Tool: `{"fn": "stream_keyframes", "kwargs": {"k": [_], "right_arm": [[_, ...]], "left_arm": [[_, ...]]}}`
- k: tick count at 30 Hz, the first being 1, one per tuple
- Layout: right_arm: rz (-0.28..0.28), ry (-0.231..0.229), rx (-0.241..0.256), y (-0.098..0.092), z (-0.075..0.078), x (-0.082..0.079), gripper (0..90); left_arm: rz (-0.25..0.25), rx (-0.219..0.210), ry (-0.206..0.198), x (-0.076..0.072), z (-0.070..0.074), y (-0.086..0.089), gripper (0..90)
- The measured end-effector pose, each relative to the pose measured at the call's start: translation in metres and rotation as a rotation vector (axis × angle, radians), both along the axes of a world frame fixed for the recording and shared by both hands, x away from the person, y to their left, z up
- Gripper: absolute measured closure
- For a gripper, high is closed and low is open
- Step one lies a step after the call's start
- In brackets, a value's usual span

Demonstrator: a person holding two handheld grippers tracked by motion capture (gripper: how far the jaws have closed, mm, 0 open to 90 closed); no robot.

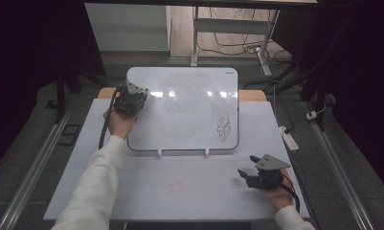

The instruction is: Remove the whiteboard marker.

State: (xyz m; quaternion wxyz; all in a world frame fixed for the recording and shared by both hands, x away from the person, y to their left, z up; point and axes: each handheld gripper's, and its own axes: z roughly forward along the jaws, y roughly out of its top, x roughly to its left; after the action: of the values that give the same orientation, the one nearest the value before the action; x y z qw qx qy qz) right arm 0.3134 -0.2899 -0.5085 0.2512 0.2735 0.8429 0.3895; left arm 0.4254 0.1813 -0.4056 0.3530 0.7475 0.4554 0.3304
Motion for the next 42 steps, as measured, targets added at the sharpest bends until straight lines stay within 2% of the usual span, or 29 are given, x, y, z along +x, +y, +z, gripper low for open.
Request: {"fn": "stream_keyframes", "kwargs": {"k": [2, 4, 9, 10, 13, 14, 15, 16, 17, 18, 19, 21, 25, 27, 31, 39, 42], "right_arm": [[0.0, -0.002, 0.0, 0.0, 0.0, 0.0, 29.9], [-0.001, -0.003, 0.0, 0.0, 0.0, 0.0, 29.9], [0.004, -0.004, -0.002, 0.001, 0.0, 0.0, 29.9], [0.004, -0.005, -0.002, 0.001, 0.0, 0.0, 29.9], [0.003, -0.006, 0.001, 0.001, 0.001, -0.001, 30.0], [0.004, -0.007, 0.004, 0.001, 0.001, -0.001, 30.0], [0.004, -0.006, 0.007, 0.001, 0.001, -0.001, 30.0], [0.004, -0.006, 0.011, 0.001, 0.001, -0.001, 30.1], [0.004, -0.006, 0.014, 0.001, 0.001, -0.001, 30.2], [0.003, -0.007, 0.017, 0.001, 0.002, -0.001, 30.2], [-0.001, -0.008, 0.018, 0.001, 0.002, -0.001, 30.3], [-0.005, -0.012, 0.018, 0.001, 0.002, -0.001, 30.6], [-0.007, -0.015, 0.023, 0.0, 0.003, -0.001, 30.8], [-0.006, -0.02, 0.019, 0.001, 0.002, -0.002, 30.7], [0.003, -0.019, 0.024, 0.002, 0.002, -0.002, 30.7], [-0.001, 0.009, 0.075, 0.004, 0.004, -0.002, 30.8], [0.007, 0.011, 0.091, 0.006, 0.006, -0.003, 30.7]], "left_arm": [[-0.007, -0.007, -0.008, -0.003, 0.001, 0.002, 82.2], [-0.029, -0.031, -0.037, -0.014, 0.005, 0.006, 82.2], [-0.062, -0.061, -0.062, -0.029, 0.007, 0.011, 82.2], [-0.08, -0.08, -0.075, -0.036, 0.006, 0.012, 82.2], [-0.101, -0.102, -0.079, -0.044, 0.005, 0.013, 82.2], [-0.124, -0.126, -0.079, -0.052, 0.004, 0.013, 82.2], [-0.124, -0.126, -0.079, -0.052, 0.004, 0.013, 82.2], [-0.146, -0.149, -0.082, -0.06, 0.002, 0.012, 82.2], [-0.146, -0.149, -0.082, -0.06, 0.002, 0.012, 82.2], [-0.169, -0.158, -0.082, -0.067, -0.001, 0.01, 82.2], [-0.169, -0.158, -0.082, -0.067, -0.001, 0.01, 82.2], [-0.201, -0.168, -0.084, -0.078, -0.004, 0.006, 82.2], [-0.232, -0.181, -0.082, -0.088, -0.008, 0.0, 82.2], [-0.262, -0.201, -0.075, -0.097, -0.013, -0.005, 82.2], [-0.29, -0.206, -0.068, -0.104, -0.018, -0.011, 82.2], [-0.377, -0.225, -0.049, -0.117, -0.028, -0.034, 82.1], [-0.391, -0.225, -0.045, -0.119, -0.029, -0.04, 82.1]]}}
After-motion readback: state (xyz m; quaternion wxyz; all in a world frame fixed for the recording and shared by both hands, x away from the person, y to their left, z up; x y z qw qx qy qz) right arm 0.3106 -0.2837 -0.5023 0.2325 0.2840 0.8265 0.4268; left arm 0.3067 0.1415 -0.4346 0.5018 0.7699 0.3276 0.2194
